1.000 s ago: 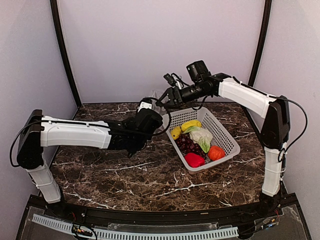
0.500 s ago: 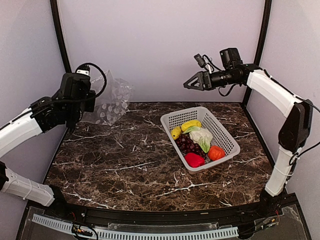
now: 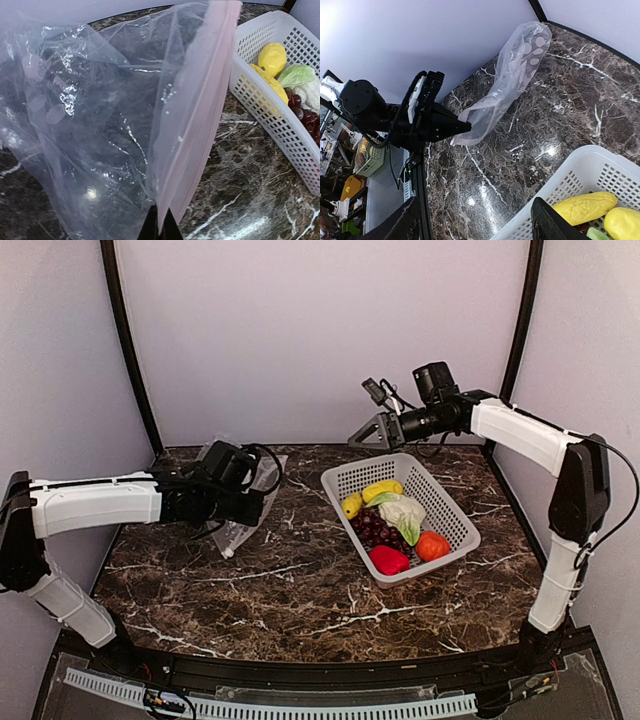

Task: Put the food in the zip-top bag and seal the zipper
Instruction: Open the zipper food storage bag at the center of the board.

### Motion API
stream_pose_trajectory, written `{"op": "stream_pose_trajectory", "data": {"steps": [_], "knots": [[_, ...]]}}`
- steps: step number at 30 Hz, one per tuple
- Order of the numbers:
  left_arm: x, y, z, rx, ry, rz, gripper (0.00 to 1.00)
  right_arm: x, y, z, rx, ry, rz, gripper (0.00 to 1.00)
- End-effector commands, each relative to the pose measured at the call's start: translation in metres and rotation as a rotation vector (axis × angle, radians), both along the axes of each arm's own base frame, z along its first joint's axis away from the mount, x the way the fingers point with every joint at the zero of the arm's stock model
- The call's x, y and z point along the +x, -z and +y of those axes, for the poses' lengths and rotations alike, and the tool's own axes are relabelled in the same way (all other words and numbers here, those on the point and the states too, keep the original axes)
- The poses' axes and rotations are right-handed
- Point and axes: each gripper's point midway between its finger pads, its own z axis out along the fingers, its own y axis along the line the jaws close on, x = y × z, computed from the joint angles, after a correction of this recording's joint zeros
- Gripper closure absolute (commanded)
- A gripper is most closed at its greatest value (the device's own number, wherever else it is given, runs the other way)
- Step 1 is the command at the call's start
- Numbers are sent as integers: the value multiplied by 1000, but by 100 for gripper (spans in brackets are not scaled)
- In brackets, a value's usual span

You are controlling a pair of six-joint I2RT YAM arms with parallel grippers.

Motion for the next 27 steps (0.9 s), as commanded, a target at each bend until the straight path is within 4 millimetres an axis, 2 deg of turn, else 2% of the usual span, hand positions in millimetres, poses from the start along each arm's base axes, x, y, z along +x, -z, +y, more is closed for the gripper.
{"op": "stream_pose_trajectory", "data": {"steps": [1,5,10,15,20,22,25,27], "knots": [[18,-48,-59,-449,25,-101,99,-5,7,35,-21,-14,16,27],[28,-58,-69,-496,13,-138,99,5,26,53,-78,30,74,27],[31,-68,-75,-523,16,-162,99,6,38,78,-104,14,90,30],[30,-71,-82,-539,28,-159,99,10,41,95,-81,-25,93,44],[26,-75,-87,-555,38,-157,99,11,51,109,-92,-34,86,48],[22,-78,-89,-560,48,-159,99,14,58,112,-105,-17,92,56],[19,-78,-89,-546,58,-155,99,27,74,111,-150,47,109,80],[18,-78,-85,-521,47,-153,99,38,82,107,-193,106,98,90]]}}
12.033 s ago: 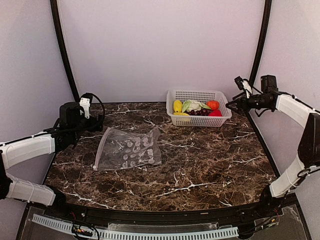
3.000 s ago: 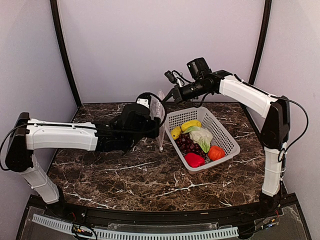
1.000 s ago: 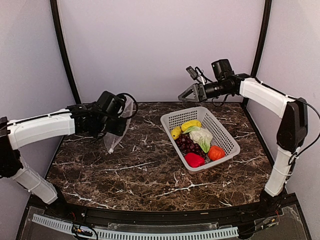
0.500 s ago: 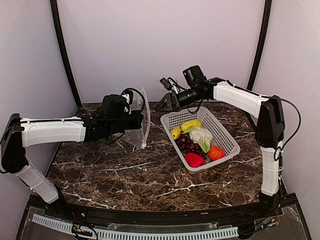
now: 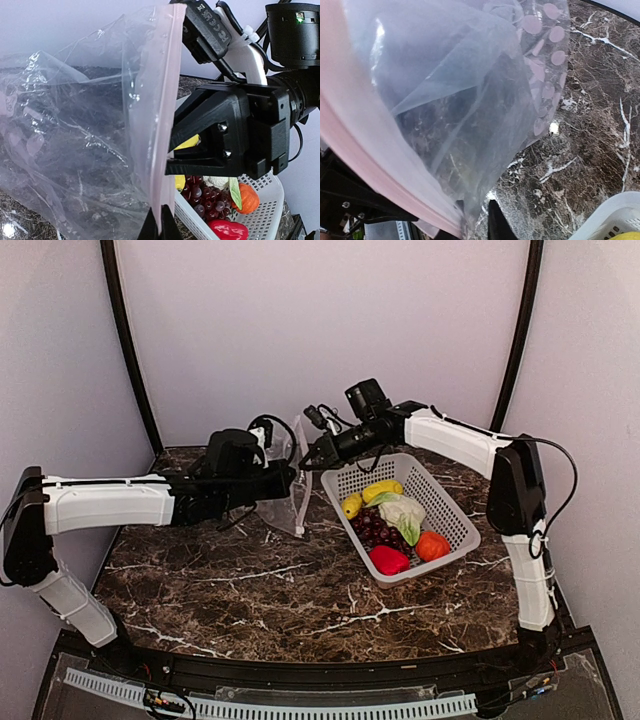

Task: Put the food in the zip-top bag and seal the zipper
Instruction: Open the zipper food storage bag at the center of the board, then pick up the fake vegetable from the bin.

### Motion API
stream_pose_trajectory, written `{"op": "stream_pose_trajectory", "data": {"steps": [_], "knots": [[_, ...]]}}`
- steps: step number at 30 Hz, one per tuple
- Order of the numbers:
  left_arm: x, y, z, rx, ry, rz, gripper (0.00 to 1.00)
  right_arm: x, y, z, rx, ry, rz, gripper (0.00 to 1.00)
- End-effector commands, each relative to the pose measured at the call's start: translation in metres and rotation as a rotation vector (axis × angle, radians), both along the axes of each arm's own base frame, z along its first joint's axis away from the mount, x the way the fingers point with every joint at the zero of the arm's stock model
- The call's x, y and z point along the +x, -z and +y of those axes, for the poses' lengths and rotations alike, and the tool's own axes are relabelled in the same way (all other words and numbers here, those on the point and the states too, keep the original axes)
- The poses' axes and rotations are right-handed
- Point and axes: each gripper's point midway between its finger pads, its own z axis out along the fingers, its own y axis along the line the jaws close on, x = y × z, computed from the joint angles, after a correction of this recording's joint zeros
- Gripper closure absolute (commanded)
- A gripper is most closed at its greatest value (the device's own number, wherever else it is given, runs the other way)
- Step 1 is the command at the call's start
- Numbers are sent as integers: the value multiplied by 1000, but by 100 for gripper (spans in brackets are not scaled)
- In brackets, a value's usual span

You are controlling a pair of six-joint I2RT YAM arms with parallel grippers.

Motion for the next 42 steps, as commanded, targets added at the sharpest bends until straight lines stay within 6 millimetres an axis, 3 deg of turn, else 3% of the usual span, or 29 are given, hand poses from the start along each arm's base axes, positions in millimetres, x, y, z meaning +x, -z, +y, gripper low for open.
{"op": "stream_pose_trajectory", "data": {"steps": [1,2,3,6,9,14,17,20,23,27,32,38,42], "knots": [[-4,-20,5,9,-11,-25,99,22,16,-3,-86,106,-37,93],[-4,-14,13,54,-40,-10,99,25,16,-7,-99,123,-49,98],[-4,-21,19,62,-62,-19,99,29,18,-11,-118,149,-60,100],[-5,-14,59,223,-196,14,99,44,28,-29,-199,247,-86,100],[-12,-27,85,278,-259,-12,99,56,39,-44,-280,338,-108,100],[-18,-43,94,276,-253,-71,99,62,39,-45,-299,366,-111,100],[-18,-43,89,280,-228,-80,99,44,23,-25,-192,234,-89,100],[-15,-39,87,304,-224,-82,99,13,-8,-10,-48,47,-83,79],[-12,-36,89,332,-233,-87,99,-15,-44,-16,49,-75,-113,56],[-10,-32,92,380,-224,-94,99,-27,-65,-52,75,-102,-163,36],[-2,-22,91,438,-181,-92,99,-15,-62,-112,-20,-25,-286,30],[13,-21,76,500,-96,-94,99,-13,-7,-172,-326,16,-397,29],[14,-40,78,549,-82,-94,99,-21,24,-200,-477,10,-450,31]]}}
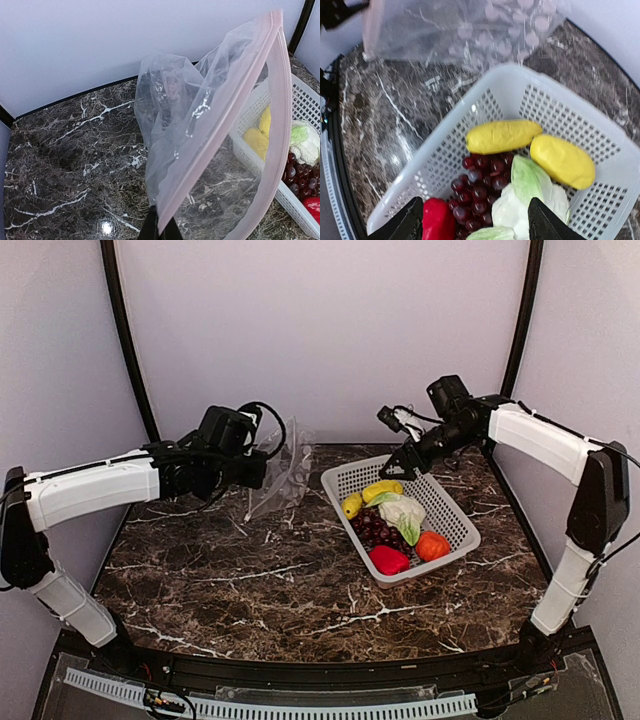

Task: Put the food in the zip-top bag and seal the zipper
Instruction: Pick up the fake vegetable from the bin.

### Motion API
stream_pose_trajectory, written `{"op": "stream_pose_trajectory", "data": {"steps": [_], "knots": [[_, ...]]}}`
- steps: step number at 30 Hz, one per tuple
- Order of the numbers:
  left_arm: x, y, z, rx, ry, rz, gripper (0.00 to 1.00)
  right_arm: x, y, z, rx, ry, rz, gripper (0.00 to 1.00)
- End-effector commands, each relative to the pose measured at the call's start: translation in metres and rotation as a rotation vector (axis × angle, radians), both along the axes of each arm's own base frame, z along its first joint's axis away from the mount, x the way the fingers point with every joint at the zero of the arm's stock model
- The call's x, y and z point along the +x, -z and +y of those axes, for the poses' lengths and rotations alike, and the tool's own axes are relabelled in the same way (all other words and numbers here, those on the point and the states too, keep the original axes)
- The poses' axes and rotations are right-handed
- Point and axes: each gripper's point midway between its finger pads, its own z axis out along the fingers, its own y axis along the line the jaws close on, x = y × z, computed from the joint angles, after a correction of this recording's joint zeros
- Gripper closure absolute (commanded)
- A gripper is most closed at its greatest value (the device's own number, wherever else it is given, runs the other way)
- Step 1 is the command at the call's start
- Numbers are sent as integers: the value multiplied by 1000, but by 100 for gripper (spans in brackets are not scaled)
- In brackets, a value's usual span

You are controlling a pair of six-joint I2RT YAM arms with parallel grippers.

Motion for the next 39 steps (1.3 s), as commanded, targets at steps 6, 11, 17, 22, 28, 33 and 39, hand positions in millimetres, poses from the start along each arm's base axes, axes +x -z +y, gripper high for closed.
{"op": "stream_pose_trajectory", "data": {"steps": [6,11,17,22,28,33,39], "knots": [[-19,-59,35,164,16,-29,99,-4,86,-58,-400,30,-93,44],[-36,-71,73,264,-68,-10,99,-6,104,-61,-466,36,-131,43],[-44,-59,83,213,-140,40,99,2,117,-59,-522,91,-160,34],[-37,-25,44,74,-77,152,99,6,122,-48,-523,104,-166,23],[-33,3,-13,-137,73,226,99,1,149,-38,-577,86,-124,16],[-29,4,-32,-244,104,219,99,31,161,-63,-731,242,-177,21],[-29,11,-36,-258,109,229,99,36,162,-69,-762,267,-195,35]]}}
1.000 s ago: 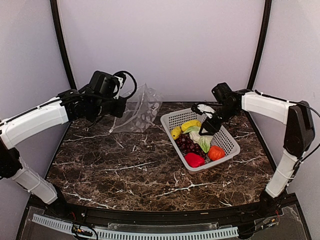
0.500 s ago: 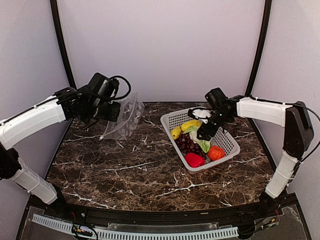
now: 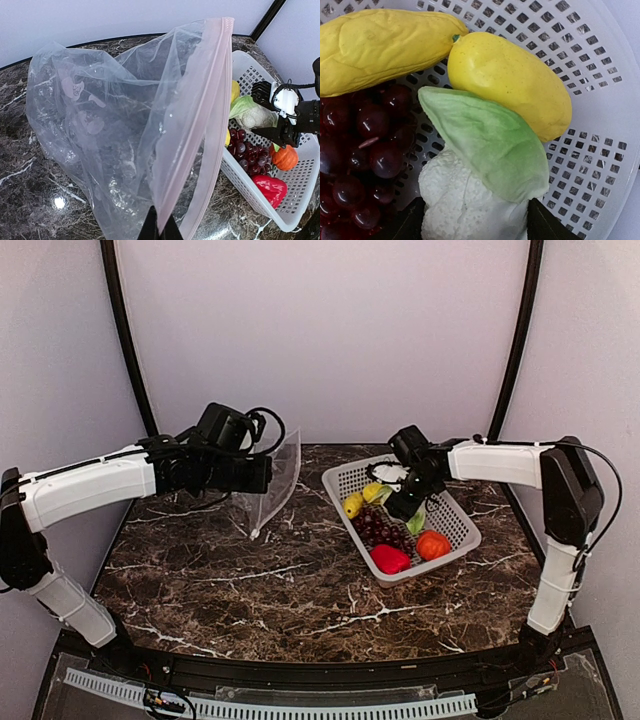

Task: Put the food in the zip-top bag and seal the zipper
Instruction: Pick up the fake vegetable from the bin, then place the fake vegetable in the zipper food storage bag.

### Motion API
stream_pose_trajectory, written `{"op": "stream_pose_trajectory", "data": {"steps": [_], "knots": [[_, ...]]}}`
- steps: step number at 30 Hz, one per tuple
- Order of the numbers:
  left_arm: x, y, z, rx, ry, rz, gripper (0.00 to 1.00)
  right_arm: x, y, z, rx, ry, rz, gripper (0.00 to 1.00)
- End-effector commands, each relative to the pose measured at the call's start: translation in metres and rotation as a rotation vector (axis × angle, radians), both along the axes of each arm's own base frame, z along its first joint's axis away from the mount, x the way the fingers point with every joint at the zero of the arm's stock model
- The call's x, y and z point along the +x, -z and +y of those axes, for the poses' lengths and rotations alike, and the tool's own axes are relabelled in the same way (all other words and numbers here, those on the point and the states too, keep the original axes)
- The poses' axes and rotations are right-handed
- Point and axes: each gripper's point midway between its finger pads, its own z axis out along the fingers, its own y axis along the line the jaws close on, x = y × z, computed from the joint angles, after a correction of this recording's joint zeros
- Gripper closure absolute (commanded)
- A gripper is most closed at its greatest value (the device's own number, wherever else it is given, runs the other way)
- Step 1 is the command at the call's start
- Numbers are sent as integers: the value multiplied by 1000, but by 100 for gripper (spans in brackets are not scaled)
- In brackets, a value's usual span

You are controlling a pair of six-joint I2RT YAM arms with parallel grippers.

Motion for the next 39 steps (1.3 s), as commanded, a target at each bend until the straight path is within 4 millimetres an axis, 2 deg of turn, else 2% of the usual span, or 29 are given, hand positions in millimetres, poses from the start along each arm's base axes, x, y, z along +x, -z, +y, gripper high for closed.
{"op": "stream_pose_trajectory", "data": {"steps": [1,4,6,8,14,18,21,27,30,32,34,39], "knots": [[0,2,-7,-59,10,7,99,4,13,-17,-86,62,-10,40],[1,3,-8,-67,5,3,99,2,11,-17,-82,59,-10,56],[2,3,-9,-74,3,0,99,0,0,-15,-53,52,-18,63],[2,4,-11,-81,4,-1,99,-4,-16,-10,-8,31,-20,70],[8,4,-16,-107,3,-28,99,-24,-74,6,252,-59,22,80],[15,3,-22,-124,9,-56,99,-39,-133,18,418,-136,9,82],[21,6,-26,-135,1,-73,99,-52,-169,35,535,-212,29,82],[28,11,-38,-184,8,-83,99,-83,-219,80,830,-385,207,81],[31,16,-42,-215,2,-83,99,-92,-244,101,962,-455,315,81],[31,13,-46,-237,9,-85,99,-94,-253,112,1037,-472,405,81],[31,9,-49,-262,20,-90,99,-92,-253,121,1087,-477,490,81],[27,-4,-55,-318,56,-116,99,-90,-241,138,1152,-467,662,81]]}}
